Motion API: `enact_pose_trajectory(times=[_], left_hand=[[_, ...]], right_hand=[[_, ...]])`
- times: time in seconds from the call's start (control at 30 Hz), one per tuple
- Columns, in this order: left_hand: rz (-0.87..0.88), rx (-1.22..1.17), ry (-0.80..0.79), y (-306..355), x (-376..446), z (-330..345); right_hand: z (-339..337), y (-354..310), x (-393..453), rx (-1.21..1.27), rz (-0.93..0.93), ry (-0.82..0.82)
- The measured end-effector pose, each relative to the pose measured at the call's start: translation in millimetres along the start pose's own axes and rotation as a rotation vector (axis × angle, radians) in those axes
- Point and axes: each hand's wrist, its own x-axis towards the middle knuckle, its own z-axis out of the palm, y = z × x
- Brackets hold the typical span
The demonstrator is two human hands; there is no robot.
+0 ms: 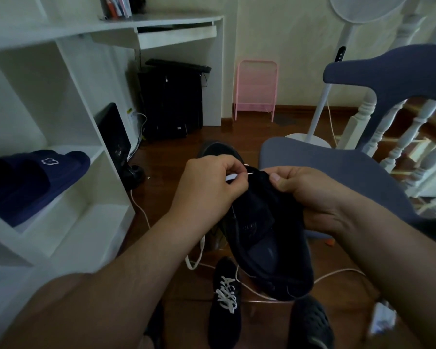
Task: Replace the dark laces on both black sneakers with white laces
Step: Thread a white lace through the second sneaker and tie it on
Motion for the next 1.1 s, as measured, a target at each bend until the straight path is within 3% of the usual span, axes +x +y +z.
enact_pose_trajectory(times=[0.17, 0.3, 0.47, 0.63, 0.7, 0.8, 0.9, 1.0, 1.1], left_hand=[[0.050, 0.052, 0.115, 2.1, -0.5, 2.2], [0.027, -0.026, 0.108, 3.7, -3.1, 3.8], [-0.080, -0.101, 0.082, 4.2, -2.9, -0.5], [-0.053, -0.135, -0.008, 3.1, -4.4, -1.6], [-0.051, -0.133, -0.081, 1.6, -4.8, -1.1], [-0.050, -0.092, -0.161, -2.7, -6.3, 2.3], [-0.078, -0.019, -0.122, -2.3, -10.9, 8.2], [-0.172, 0.050, -0.030, -6.2, -10.1, 9.6], [-0.337, -0.063, -0.127, -18.8, -4.7, 7.9]], right_hand=[[7.3, 0.2, -5.5, -0.166, -0.177, 0.045], [10.3, -1.7, -7.4, -0.402, -0.327, 0.095], [7.3, -0.9, -6.1, -0.442, -0.321, 0.010], [10.3, 9.6, -1.1, -0.589, -0.431, 0.228], [11.3, 12.6, 2.4, -0.511, -0.417, 0.261], [11.3, 11.9, 7.0, -0.192, -0.340, 0.265], [10.8, 8.9, 7.6, 0.090, -0.266, 0.262], [10.7, 9.9, 8.8, 0.205, -0.266, 0.282], [12.3, 13.5, 9.1, 0.197, -0.276, 0.281]])
